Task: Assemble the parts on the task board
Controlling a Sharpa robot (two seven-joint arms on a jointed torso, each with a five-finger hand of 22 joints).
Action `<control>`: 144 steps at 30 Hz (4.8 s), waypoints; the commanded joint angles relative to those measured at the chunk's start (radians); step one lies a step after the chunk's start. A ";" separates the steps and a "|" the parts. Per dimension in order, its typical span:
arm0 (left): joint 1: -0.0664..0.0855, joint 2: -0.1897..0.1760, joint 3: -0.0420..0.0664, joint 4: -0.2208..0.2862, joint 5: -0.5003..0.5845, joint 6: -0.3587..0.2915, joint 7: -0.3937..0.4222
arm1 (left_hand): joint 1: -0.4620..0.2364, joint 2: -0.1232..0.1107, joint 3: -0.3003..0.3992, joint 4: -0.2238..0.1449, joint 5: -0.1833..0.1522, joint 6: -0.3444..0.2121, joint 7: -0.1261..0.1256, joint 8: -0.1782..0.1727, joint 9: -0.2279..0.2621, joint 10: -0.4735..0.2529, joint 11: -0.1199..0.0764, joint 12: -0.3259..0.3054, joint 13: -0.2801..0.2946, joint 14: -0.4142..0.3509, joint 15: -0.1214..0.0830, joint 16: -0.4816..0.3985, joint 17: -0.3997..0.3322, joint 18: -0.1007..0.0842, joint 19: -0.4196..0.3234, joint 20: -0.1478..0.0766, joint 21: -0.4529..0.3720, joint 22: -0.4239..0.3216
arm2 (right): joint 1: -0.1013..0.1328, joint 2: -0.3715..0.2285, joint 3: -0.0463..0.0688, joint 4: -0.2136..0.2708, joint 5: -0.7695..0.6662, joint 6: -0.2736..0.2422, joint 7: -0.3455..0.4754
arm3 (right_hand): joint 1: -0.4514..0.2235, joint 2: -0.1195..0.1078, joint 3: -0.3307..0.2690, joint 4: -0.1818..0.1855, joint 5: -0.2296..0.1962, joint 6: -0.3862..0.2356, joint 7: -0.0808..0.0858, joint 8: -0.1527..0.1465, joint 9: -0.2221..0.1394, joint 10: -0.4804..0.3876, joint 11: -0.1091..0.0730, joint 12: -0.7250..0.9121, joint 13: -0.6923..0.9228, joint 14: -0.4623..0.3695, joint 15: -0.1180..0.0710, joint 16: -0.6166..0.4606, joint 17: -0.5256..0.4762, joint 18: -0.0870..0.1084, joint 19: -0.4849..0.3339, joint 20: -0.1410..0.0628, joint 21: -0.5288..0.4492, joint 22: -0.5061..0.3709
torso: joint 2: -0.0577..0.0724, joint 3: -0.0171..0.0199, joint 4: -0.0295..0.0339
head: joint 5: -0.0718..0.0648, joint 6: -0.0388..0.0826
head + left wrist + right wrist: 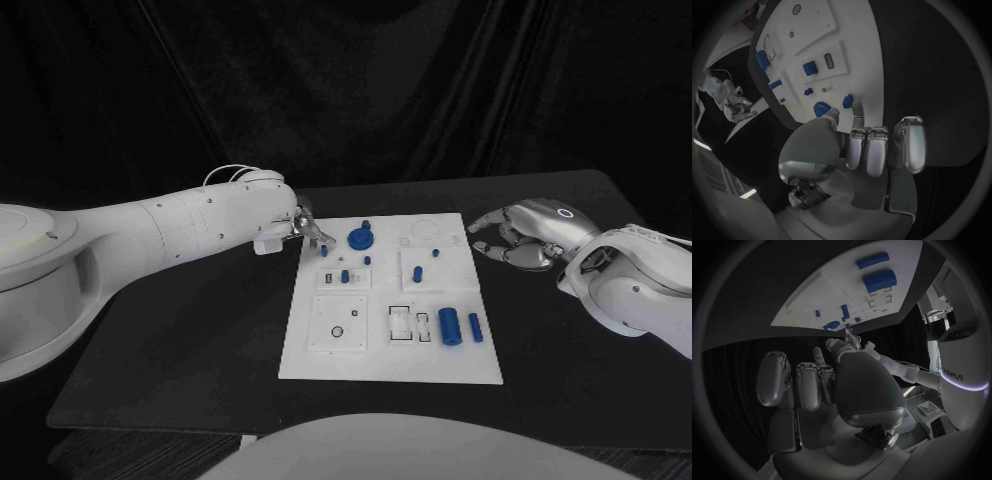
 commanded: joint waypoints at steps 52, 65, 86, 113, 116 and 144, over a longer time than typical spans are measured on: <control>-0.011 0.018 0.001 -0.027 -0.003 0.045 0.051 | 0.133 0.034 0.031 -0.086 0.234 -0.029 0.001 -0.046 -0.008 0.106 0.012 0.003 0.263 0.108 0.012 0.003 0.263 0.002 -0.011 0.010 -0.019 0.148 | -0.007 0.000 0.001 -0.001 -0.002 0.020 -0.008 | 0.003 -0.002 0.014 -0.004 0.006 0.006 0.002 -0.006 -0.003 0.001 0.006 -0.003 0.086 0.052 0.009 -0.005 0.024 0.007 -0.005 0.003 -0.006 0.171 | 0.000 0.0006 -0.0006 | -0.003 0.000; -0.011 0.013 0.001 -0.029 -0.003 0.051 0.049 | 0.162 0.024 0.101 -0.116 0.294 -0.024 -0.004 -0.055 -0.011 0.106 0.009 0.003 0.263 0.108 0.008 0.003 0.263 0.002 -0.010 0.006 -0.022 0.153 | -0.015 -0.002 0.001 -0.004 -0.002 0.029 -0.011 | 0.004 0.000 0.018 -0.006 0.006 0.006 0.003 -0.006 -0.004 0.000 0.007 -0.004 0.085 0.051 0.009 -0.005 0.023 0.007 -0.006 0.004 -0.007 0.171 | 0.000 0.0002 0.0001 | -0.002 0.000; -0.011 -0.052 0.001 0.073 0.134 -0.033 0.005 | 0.157 -0.038 0.314 -0.190 0.357 -0.006 -0.004 -0.070 -0.023 0.106 0.005 0.003 0.263 0.108 0.004 0.003 0.263 0.000 -0.002 0.002 -0.025 0.165 | -0.019 -0.010 0.001 -0.001 -0.002 0.027 -0.016 | 0.006 0.002 0.022 -0.008 0.007 0.007 0.003 -0.006 -0.004 0.000 0.007 -0.004 0.085 0.051 0.009 -0.006 0.021 0.007 -0.006 0.004 -0.008 0.171 | 0.000 0.0005 0.0003 | -0.003 0.000; -0.011 -0.184 0.000 0.320 0.134 -0.125 -0.063 | 0.141 -0.045 0.338 -0.193 0.369 0.003 -0.003 -0.073 -0.031 0.106 0.006 0.003 0.263 0.108 0.004 0.003 0.263 0.001 -0.002 0.002 -0.027 0.166 | -0.023 -0.015 0.001 -0.001 -0.002 0.022 -0.019 | 0.006 0.001 0.024 -0.009 0.007 0.008 0.003 -0.006 -0.004 -0.001 0.007 -0.004 0.085 0.051 0.009 -0.006 0.021 0.007 -0.006 0.004 -0.009 0.170 | -0.001 0.0001 0.0004 | 0.004 0.000; -0.011 -0.189 0.000 0.336 0.132 -0.128 -0.063 | 0.141 -0.045 0.338 -0.193 0.369 0.003 -0.003 -0.073 -0.031 0.106 0.006 0.003 0.263 0.108 0.004 0.003 0.263 0.001 -0.002 0.002 -0.027 0.166 | -0.023 -0.014 0.001 -0.001 -0.002 0.021 -0.019 | 0.006 0.001 0.024 -0.009 0.007 0.008 0.003 -0.006 -0.004 -0.001 0.007 -0.004 0.085 0.051 0.009 -0.006 0.021 0.007 -0.006 0.004 -0.009 0.170 | 0.000 0.0001 0.0001 | 0.006 0.000; -0.024 -0.194 0.000 0.365 0.130 -0.098 -0.062 | 0.138 -0.045 0.342 -0.193 0.368 0.003 -0.003 -0.075 -0.033 0.106 0.006 0.003 0.263 0.108 0.004 0.003 0.263 0.001 -0.003 0.002 -0.029 0.166 | -0.032 -0.012 0.001 -0.004 -0.002 0.022 -0.019 | 0.004 -0.001 0.027 -0.010 0.006 0.009 0.003 -0.006 -0.005 -0.001 0.007 -0.005 0.084 0.051 0.009 -0.007 0.020 0.007 -0.006 0.004 -0.009 0.170 | 0.000 0.0004 0.0002 | 0.007 0.000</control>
